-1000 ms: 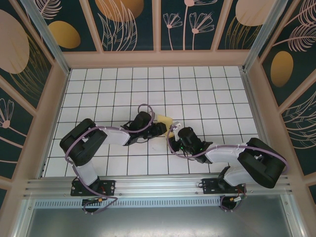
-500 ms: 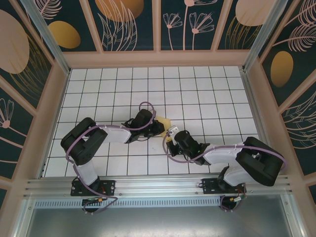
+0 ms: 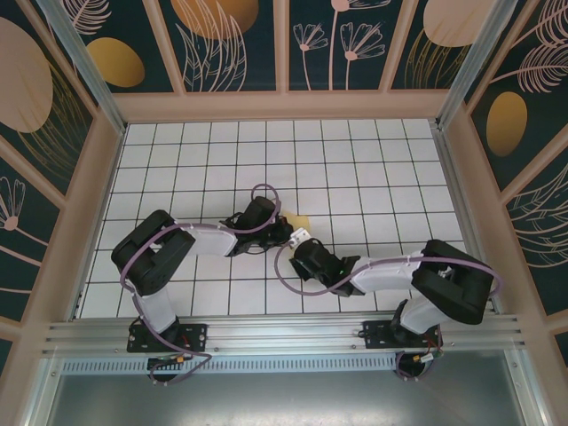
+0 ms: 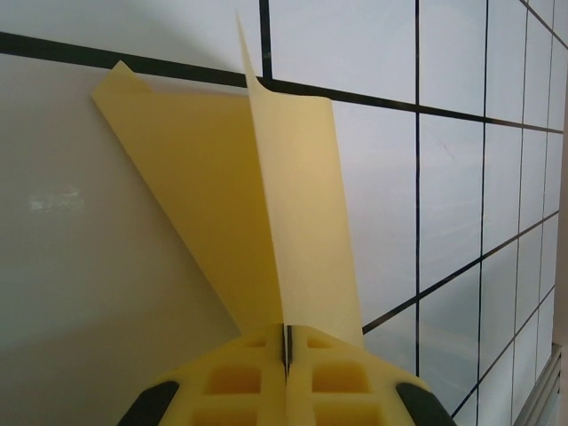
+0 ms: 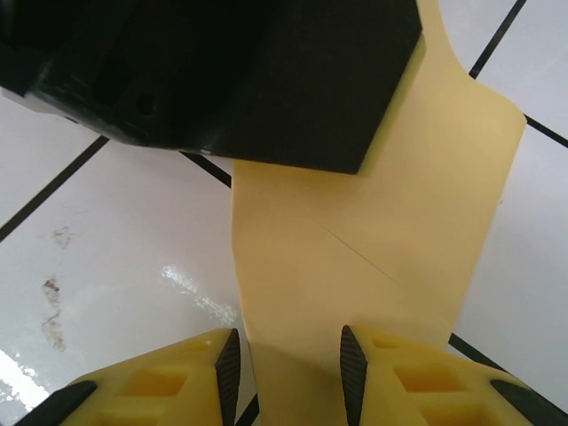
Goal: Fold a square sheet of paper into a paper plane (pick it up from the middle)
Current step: Fold the wing for the fifth time at the center of the table.
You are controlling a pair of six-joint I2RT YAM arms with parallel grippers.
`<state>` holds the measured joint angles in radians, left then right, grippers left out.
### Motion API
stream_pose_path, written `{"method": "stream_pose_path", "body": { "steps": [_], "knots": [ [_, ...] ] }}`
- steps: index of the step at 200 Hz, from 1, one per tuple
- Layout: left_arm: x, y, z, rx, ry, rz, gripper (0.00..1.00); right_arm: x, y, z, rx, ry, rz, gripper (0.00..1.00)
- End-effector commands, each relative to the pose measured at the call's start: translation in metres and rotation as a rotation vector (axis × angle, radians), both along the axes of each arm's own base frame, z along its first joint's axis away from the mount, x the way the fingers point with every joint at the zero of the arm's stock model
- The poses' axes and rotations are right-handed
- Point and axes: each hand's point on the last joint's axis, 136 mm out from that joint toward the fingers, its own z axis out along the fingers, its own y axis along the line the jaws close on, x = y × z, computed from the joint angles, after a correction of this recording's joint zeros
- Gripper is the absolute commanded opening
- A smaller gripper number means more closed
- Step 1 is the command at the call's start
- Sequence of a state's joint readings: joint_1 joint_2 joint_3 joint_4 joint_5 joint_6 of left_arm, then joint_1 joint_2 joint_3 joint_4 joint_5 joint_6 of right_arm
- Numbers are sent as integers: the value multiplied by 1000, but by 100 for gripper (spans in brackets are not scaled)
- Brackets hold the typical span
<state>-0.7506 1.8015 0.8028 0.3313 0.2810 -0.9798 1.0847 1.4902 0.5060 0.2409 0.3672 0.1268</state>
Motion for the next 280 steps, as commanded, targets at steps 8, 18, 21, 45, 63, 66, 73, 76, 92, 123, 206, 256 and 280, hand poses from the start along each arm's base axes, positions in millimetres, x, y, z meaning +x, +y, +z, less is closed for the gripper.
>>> {"method": "stream_pose_path", "body": {
  "steps": [8,18,21,45,63,66,73,76,92,123,206,256,280],
  "knots": [
    [2,-2,-3,9,12,-17,1,14,-1,1,-99,-71,-41,38],
    [3,-2,-1,8,11,-16,1,15,0,-1,-126,-78,-42,37],
    [2,-2,-1,8,10,-18,1,16,-1,-2,-133,-82,-45,36],
    [3,-2,0,11,8,-16,1,16,-2,-6,-155,-79,-51,25],
    [3,-2,1,9,6,-17,2,14,-3,-8,-153,-72,-55,14],
    [4,-2,1,9,5,-16,3,14,-3,-8,-150,-70,-55,13],
    [3,-3,1,9,5,-17,3,13,-4,-9,-147,-67,-58,11],
    [4,-2,2,9,5,-16,4,13,-4,-9,-145,-66,-61,10],
    [4,-1,4,11,1,-10,8,12,-5,-7,-122,-62,-69,6],
    [8,5,15,10,-29,25,22,10,-1,0,-41,-36,-71,3],
    [7,5,20,0,-37,5,2,10,4,20,61,-21,-81,24],
    [7,4,19,-2,-32,2,1,11,1,13,-8,-29,-82,24],
    [7,4,18,3,-31,1,1,13,-5,2,-63,-18,-116,22]
  ]
}}
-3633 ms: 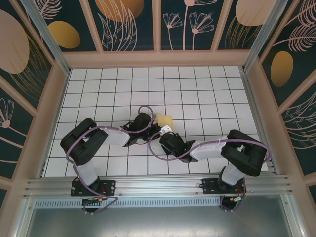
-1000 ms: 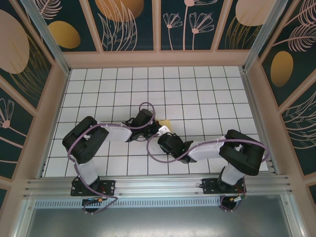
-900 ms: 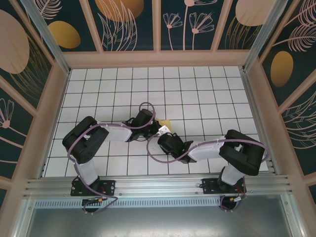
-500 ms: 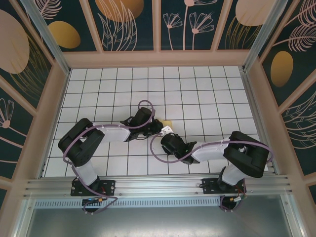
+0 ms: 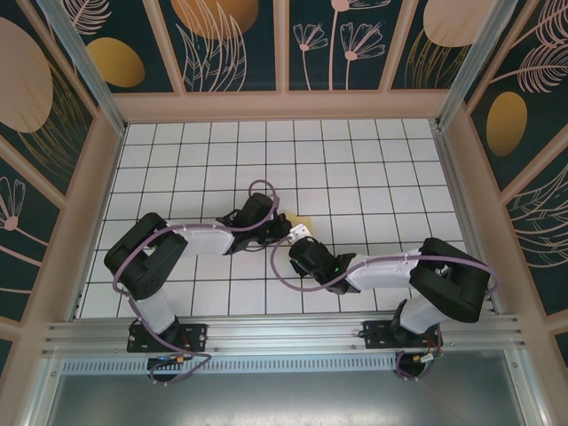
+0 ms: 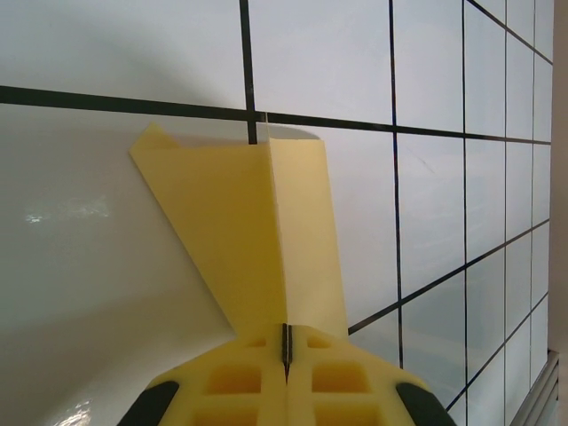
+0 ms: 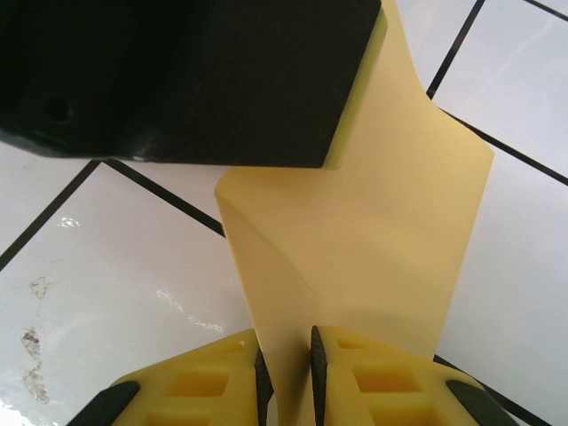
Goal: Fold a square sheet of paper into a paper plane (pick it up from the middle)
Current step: Fold the wing for the fifth time at the center of the table.
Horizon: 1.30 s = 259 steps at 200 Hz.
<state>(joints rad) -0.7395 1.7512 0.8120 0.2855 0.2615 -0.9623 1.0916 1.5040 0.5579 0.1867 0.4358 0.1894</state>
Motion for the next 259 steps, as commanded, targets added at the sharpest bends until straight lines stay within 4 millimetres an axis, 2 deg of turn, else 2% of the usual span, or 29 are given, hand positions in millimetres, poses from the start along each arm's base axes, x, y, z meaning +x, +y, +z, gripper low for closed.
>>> {"method": "stream_pose_path", "body": {
  "steps": [1,48,64,125,147,182,216,259],
  "knots": [
    [1,-2,2,-3,1,-14,1,4,-5,-6,-65,0,-36,22],
    [2,-1,1,11,0,-15,1,2,-11,-12,-93,19,-56,22],
    [2,0,1,16,0,-12,0,-2,-11,-13,-97,33,-54,17],
    [3,0,0,26,0,-13,0,-12,-13,-15,-94,62,-63,17],
    [3,0,-1,29,3,-11,0,-13,-12,-14,-83,63,-65,11],
    [2,0,-1,30,6,-15,0,-10,-8,-5,-56,48,-72,14],
    [2,0,-1,30,5,-18,0,-11,-5,-3,-46,55,-57,5],
    [1,0,-2,31,8,-18,0,-15,-3,-10,-36,91,-49,1]
  ]
}}
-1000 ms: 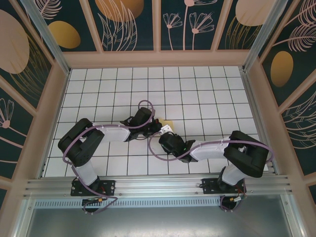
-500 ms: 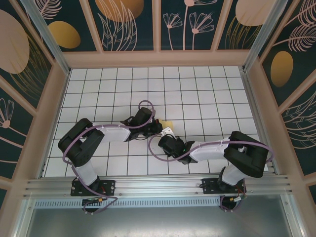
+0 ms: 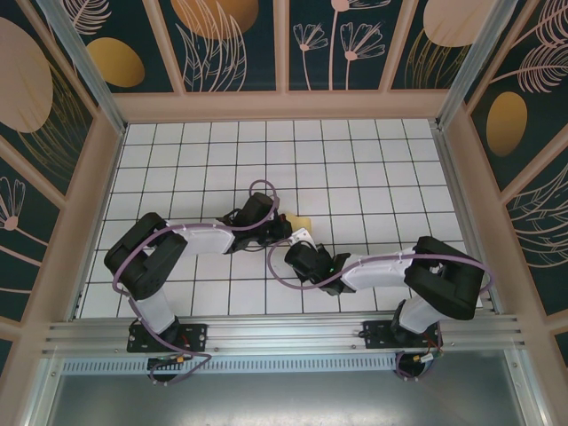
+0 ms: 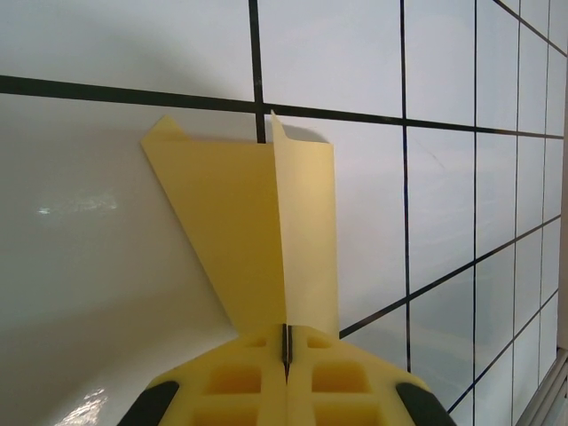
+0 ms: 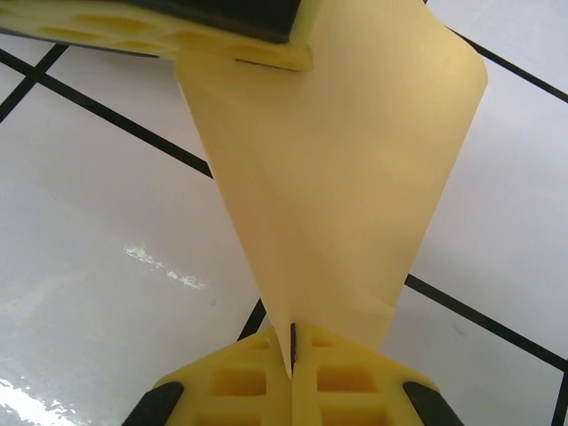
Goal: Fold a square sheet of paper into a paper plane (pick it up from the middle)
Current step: Fold the wing for the fifth time at the center of the table.
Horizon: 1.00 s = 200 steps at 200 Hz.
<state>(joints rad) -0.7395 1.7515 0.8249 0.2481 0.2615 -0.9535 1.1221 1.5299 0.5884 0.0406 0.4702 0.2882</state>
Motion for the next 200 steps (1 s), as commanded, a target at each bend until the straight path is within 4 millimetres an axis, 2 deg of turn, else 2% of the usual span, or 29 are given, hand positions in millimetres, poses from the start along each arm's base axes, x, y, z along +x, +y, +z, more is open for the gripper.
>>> {"method": "stream_pose_path", "body": {
  "steps": [1,48,61,75,85,97,100,108,147,200],
  "knots": [
    [3,-1,-1,11,-4,-12,0,-3,10,6,42,24,10,1],
    [2,1,2,14,-10,-10,7,-8,20,3,143,101,48,0],
    [1,2,1,19,-7,-9,19,-7,20,0,172,123,48,0],
    [1,3,2,19,-10,-9,22,-8,20,-1,208,152,50,0],
    [1,5,6,16,-21,0,32,-8,20,-2,240,177,50,0],
    [2,7,5,25,-23,7,38,-8,20,-1,276,196,43,0],
    [3,7,16,10,-44,10,40,-9,20,0,288,201,48,0],
    [4,7,21,9,-52,12,46,-9,21,2,320,213,56,0],
    [5,8,35,-9,-84,11,46,-10,16,5,382,239,50,1],
    [0,6,10,12,-23,-13,51,-10,10,-4,301,213,58,4]
  ]
}}
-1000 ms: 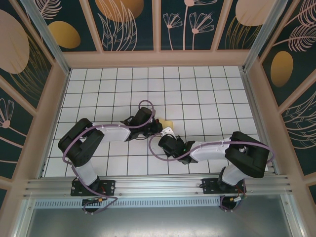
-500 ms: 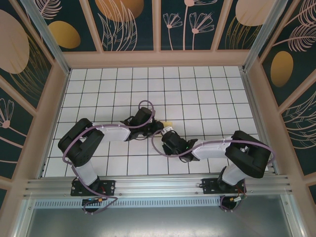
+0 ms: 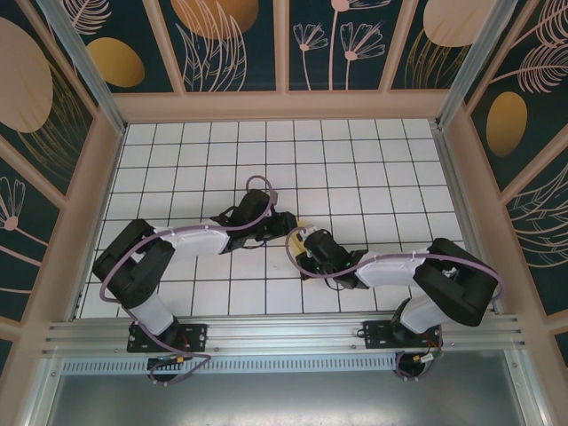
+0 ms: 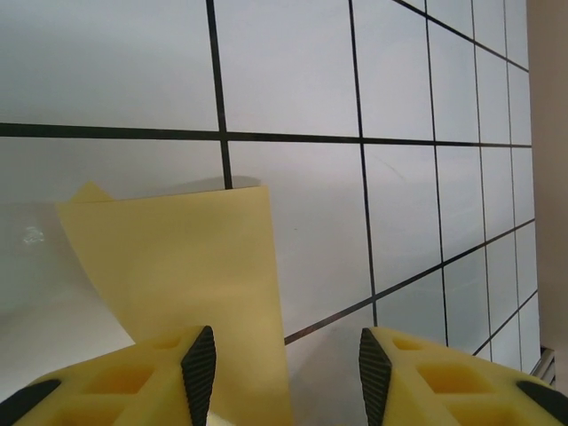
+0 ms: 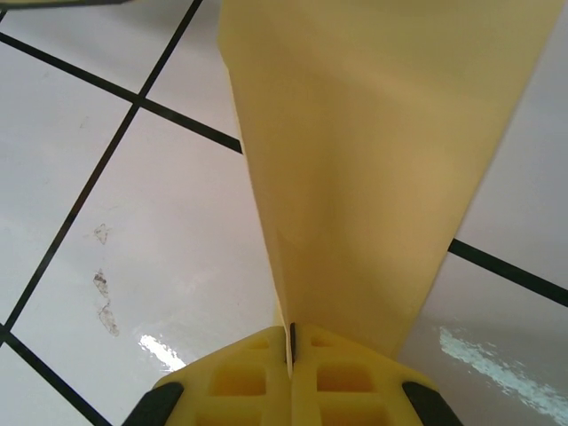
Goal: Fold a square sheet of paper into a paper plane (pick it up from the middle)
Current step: Fold the wing for the fifth time at the center of the table.
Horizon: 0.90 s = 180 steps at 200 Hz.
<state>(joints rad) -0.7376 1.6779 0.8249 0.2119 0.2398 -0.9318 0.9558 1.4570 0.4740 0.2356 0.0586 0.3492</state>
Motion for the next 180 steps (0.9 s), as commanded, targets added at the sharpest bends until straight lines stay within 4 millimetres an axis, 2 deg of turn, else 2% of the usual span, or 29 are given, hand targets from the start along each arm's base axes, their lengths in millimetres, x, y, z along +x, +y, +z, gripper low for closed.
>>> {"method": "stream_pose_path", "body": {
  "steps": [1,12,15,22,52,56,76,102,136,180],
  "knots": [
    [-3,1,-13,18,28,-16,51,-2,-1,-3,-27,-18,17,4],
    [-3,2,-13,18,30,-17,53,-2,-2,-5,-50,-31,20,4],
    [-5,3,-23,34,50,-18,53,-2,-1,-5,-55,-35,21,4],
    [-5,4,-26,41,55,-15,53,-1,-1,-6,-70,-43,23,4],
    [-6,9,-26,60,60,-2,59,2,-1,-7,-115,-82,17,4],
    [-5,8,-14,43,39,2,61,2,-1,-7,-120,-84,17,5],
    [-2,14,-2,48,13,27,72,3,0,-7,-133,-102,18,4],
    [-2,22,6,57,-8,54,74,5,0,-4,-146,-122,14,4],
    [-8,24,-2,46,18,55,76,5,1,-2,-149,-140,17,4],
    [-10,11,-20,18,69,18,74,4,6,-2,-163,-163,38,4]
  ]
}}
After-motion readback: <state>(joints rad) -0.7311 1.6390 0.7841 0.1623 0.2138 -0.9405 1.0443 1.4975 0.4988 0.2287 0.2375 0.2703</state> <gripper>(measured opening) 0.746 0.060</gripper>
